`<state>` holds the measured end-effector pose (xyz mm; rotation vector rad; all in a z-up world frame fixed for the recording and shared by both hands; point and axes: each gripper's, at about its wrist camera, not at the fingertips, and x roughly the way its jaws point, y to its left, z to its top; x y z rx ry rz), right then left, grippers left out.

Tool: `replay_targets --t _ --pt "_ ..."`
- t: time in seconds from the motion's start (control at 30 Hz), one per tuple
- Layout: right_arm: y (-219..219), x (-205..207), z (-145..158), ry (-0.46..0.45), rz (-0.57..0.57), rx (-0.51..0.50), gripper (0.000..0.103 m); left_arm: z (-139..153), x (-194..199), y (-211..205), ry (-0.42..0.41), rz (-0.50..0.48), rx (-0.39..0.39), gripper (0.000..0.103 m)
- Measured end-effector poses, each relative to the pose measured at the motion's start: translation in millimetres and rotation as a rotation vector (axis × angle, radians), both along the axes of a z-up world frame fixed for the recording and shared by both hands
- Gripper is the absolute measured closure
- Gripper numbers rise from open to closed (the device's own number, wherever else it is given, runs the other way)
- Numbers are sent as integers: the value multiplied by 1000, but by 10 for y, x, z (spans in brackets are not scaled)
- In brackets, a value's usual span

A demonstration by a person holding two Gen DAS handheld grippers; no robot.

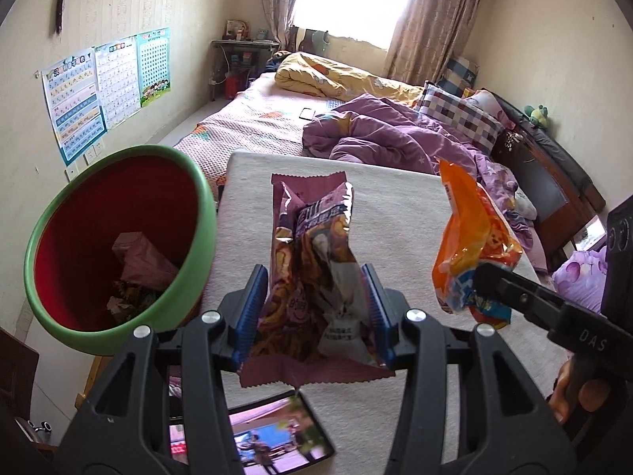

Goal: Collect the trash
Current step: 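Carry the pink wrapper and orange bag over the red bucket with both tools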

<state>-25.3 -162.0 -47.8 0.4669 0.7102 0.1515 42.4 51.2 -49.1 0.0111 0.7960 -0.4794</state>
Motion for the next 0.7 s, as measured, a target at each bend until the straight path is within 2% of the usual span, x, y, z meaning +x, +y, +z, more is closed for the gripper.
replay_targets --t 0.7 --pt "752 221 3 -13 11 -26 56 22 375 1001 -35 84 18 57"
